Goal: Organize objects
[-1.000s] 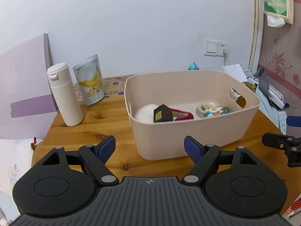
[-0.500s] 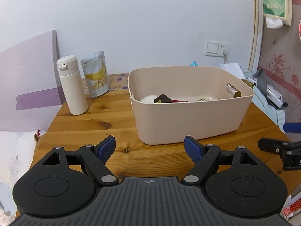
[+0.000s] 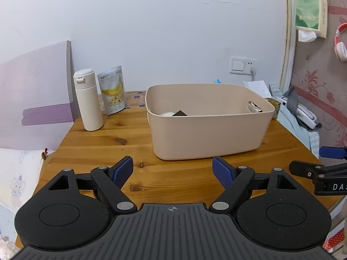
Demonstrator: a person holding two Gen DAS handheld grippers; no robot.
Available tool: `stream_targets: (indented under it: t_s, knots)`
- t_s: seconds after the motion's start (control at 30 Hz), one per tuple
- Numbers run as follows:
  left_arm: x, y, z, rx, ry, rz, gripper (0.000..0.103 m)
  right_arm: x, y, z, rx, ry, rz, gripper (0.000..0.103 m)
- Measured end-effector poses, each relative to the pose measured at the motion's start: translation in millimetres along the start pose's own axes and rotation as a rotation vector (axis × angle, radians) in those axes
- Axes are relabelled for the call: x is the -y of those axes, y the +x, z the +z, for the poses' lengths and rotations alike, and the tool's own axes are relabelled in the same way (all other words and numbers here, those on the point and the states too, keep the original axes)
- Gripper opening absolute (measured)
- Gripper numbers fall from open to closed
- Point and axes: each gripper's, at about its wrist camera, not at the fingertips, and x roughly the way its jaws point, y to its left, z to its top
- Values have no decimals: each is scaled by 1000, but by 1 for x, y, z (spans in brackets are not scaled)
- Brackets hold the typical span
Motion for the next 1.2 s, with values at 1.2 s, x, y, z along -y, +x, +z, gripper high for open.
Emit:
stream_targets:
  t_s: [1.2]
  knots:
    - [3, -47, -42, -22, -8, -37, 82, -25, -69, -33, 29, -15, 61, 103]
